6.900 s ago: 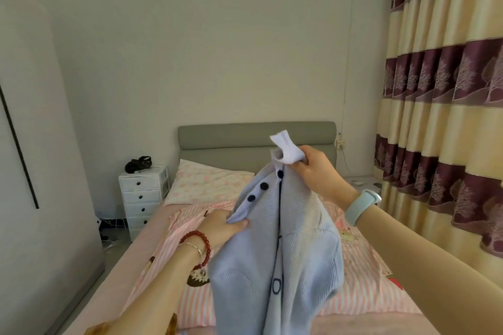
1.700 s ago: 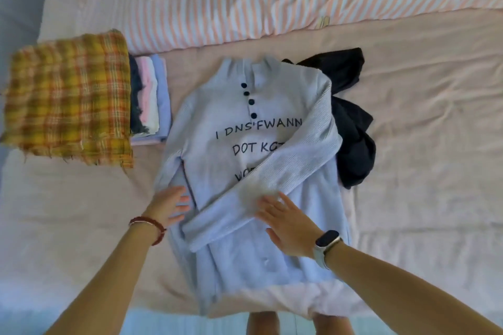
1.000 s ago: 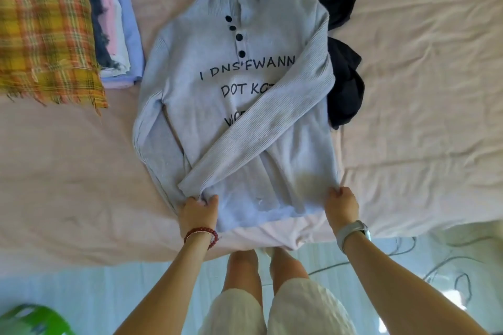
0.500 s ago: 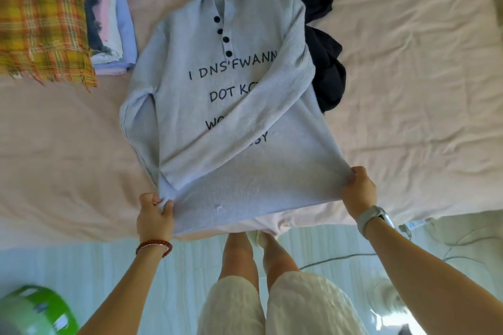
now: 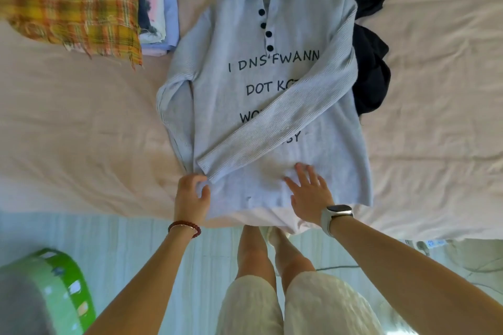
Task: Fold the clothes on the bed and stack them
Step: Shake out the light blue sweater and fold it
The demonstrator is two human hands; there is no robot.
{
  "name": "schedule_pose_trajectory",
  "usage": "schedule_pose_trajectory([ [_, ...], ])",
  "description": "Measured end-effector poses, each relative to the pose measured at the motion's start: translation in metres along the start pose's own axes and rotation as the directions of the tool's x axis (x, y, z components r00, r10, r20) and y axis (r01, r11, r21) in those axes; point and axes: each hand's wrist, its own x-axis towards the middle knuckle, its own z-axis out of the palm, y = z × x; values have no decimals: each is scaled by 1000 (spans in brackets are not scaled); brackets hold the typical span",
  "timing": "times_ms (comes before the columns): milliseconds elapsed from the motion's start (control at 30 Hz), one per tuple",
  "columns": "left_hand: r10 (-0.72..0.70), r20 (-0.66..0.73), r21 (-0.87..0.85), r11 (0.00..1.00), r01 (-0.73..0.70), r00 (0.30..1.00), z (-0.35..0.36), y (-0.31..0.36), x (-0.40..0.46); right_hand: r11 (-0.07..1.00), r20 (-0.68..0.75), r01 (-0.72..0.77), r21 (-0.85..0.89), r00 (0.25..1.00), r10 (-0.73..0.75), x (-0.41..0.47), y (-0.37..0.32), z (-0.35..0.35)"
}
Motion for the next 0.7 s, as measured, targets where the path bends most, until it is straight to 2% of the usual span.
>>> schedule_pose_trajectory([
  [67, -286, -55, -165, 948, 274, 957, -13, -4, 20, 994, -82, -48, 100, 995, 57, 5, -15, -12],
  [100, -394, -25, -219, 899, 380, 919, -17, -6, 31, 987, -137, -39, 153, 989, 60, 7, -22, -18],
  [133, -441, 37, -246, 866, 436, 897, -20, -7, 42, 982, -194, -3, 189, 980, 40, 9, -28, -24],
  [200, -435, 140, -221, 862, 456, 890, -23, -7, 59, 967, -290, 102, 234, 956, -30, 14, -40, -34],
  [267, -425, 171, -215, 864, 455, 889, -22, -4, 71, 940, -348, 191, 283, 933, -85, 19, -52, -43],
  [367, -441, 141, -407, 791, 458, 886, -27, -4, 80, 877, -397, 278, 392, 911, -111, 34, -72, -59],
  [400, -466, 75, -450, 773, 447, 882, -34, -6, 80, 854, -403, 285, 435, 910, -98, 40, -78, -64],
  [467, -500, -161, -479, 793, 376, 851, -57, -15, 80, 772, -361, 254, 582, 932, -35, 51, -90, -74],
  [533, -494, -427, -435, 846, 308, 757, -90, -22, 79, 601, -268, 183, 778, 962, 54, 61, -105, -86],
  [567, -438, -526, -373, 889, 265, 729, -104, -27, 78, 510, -214, 141, 849, 973, 88, 67, -113, -93],
  [600, -337, -557, -277, 937, 212, 759, -115, -28, 77, 421, -161, 102, 901, 981, 107, 73, -121, -101],
  [633, -209, -473, -176, 974, 141, 856, -122, -27, 75, 321, -106, 66, 945, 988, 110, 80, -129, -108],
  [667, -93, -253, -113, 991, 67, 963, -124, -24, 72, 210, -53, 30, 977, 993, 107, 87, -137, -114],
  [700, -25, 70, -118, 992, 33, 997, -123, -19, 69, 111, -2, -10, 994, 994, 108, 93, -143, -120],
])
